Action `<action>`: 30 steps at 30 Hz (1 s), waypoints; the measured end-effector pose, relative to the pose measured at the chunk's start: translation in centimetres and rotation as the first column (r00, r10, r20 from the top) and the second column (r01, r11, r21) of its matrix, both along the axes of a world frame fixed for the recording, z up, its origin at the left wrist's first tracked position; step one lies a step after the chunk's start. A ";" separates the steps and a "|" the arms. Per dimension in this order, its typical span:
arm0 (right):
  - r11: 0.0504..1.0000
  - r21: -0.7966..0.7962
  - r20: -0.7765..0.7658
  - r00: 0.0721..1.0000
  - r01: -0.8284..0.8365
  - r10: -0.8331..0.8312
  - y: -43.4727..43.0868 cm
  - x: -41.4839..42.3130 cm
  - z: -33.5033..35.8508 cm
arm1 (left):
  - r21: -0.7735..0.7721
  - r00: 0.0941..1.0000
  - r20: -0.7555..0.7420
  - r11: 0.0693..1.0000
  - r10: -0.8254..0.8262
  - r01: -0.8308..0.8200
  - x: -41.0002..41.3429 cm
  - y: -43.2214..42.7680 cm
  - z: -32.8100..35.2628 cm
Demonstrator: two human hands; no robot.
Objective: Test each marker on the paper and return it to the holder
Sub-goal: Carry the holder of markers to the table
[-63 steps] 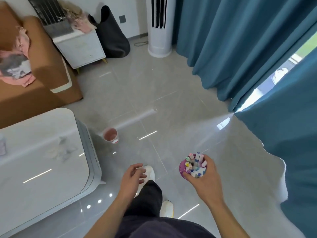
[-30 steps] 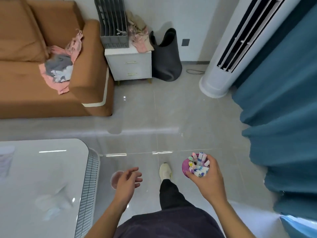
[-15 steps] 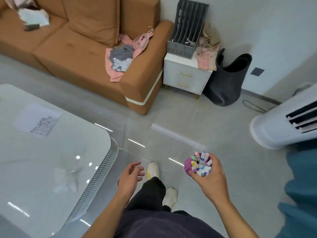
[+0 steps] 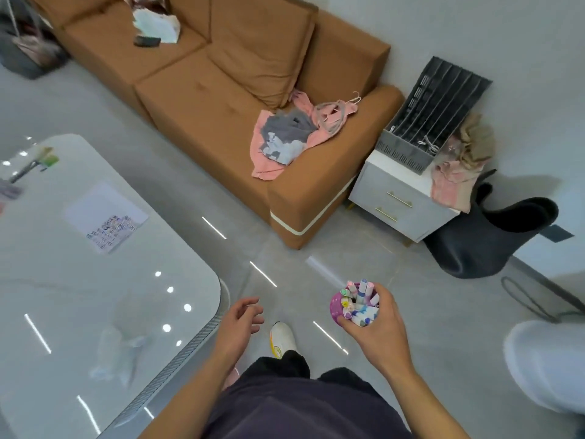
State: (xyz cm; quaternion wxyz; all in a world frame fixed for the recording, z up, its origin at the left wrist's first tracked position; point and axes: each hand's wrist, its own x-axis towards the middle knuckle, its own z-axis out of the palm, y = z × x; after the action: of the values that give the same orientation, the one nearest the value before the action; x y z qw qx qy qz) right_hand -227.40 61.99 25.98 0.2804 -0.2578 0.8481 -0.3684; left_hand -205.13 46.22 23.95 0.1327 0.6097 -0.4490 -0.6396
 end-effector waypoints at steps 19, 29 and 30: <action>0.880 -0.005 0.014 0.879 -0.476 0.476 -30.9 -10.5 0.4 | -0.013 0.891 0.038 0.892 0.452 -0.452 -5.3 -16.8 -0.2; 0.675 0.034 0.016 0.675 -0.737 0.737 -46.7 -11.8 -0.3 | 0.012 0.648 0.020 0.648 0.761 -0.761 -7.1 -23.9 -0.1; 0.660 0.029 0.025 0.660 -0.751 0.750 -48.0 -11.5 -0.3 | 0.011 0.628 0.021 0.628 0.778 -0.778 -6.8 -24.5 -0.1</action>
State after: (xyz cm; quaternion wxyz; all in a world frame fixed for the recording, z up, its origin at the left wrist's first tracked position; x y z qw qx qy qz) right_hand -238.88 13.96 25.71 0.4164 -0.5772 0.6716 -0.2059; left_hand -211.98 21.72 23.90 0.3866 0.7494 -0.1369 -0.5197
